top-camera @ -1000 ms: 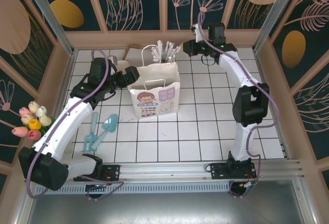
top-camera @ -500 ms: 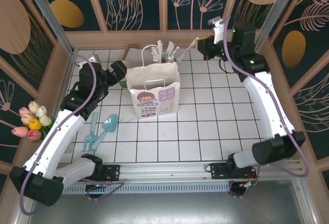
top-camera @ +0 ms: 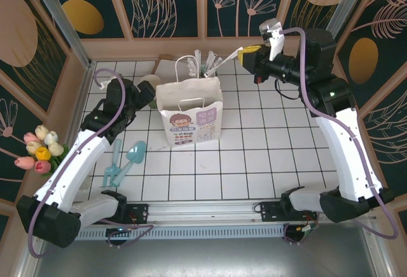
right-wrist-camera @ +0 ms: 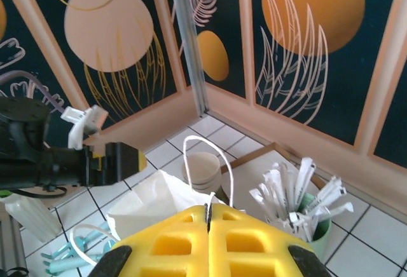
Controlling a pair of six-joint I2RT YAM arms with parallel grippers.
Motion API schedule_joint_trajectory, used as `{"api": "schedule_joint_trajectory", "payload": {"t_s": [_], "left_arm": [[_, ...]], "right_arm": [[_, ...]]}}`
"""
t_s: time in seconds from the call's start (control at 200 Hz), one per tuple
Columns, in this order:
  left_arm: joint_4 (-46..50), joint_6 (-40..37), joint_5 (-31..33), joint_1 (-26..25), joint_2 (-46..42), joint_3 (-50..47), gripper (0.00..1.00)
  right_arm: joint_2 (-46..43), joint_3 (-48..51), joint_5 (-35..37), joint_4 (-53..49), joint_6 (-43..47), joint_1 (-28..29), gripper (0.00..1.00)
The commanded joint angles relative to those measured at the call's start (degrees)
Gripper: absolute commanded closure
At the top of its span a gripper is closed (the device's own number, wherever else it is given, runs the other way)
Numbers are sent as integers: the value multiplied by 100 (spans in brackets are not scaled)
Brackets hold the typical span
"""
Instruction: Pack the takeout coffee
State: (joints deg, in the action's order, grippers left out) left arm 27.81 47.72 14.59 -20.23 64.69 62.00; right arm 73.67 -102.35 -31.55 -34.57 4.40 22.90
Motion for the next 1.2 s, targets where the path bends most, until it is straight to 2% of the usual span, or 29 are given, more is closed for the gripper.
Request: {"api": "schedule_joint_trajectory", "payload": {"t_s": [0.0, 0.165, 0.25, 0.445, 0.605, 0.836, 0.916, 0.976, 1.071, 1.196], "left_arm": [[202, 78, 265, 43, -144, -132, 2], [623, 255, 1100, 48, -243, -56, 1], [685, 89, 1246, 52, -296, -39, 2], [524, 59, 860, 71, -187, -296, 2], [371, 97, 777, 91, -150, -453, 1], [87, 166, 490, 98, -117, -801, 1], [-54, 225, 244, 93, 16, -932, 1], [-22, 262, 89, 98, 191, -935, 1], [-111, 308, -181, 91, 388, -955, 1], [-325, 304, -430, 96, 480, -988, 1]], "right_arm": [[-65, -125, -321, -97, -36, 148, 100], [52, 446, -1035, 427, -219, 312, 100], [191, 724, -1155, 845, -414, 387, 100], [829, 1208, -1382, 1792, -836, 683, 100], [1578, 885, -1321, 1672, -740, 1052, 100], [2023, 1138, -1580, 1748, -658, 1070, 100], [2146, 1045, -1640, 1352, -340, 1013, 82], [2113, 978, -1412, 1061, -158, 944, 71], [1897, 1075, -1020, 937, -128, 876, 59], [1451, 1388, -521, 1005, -283, 457, 49]]}}
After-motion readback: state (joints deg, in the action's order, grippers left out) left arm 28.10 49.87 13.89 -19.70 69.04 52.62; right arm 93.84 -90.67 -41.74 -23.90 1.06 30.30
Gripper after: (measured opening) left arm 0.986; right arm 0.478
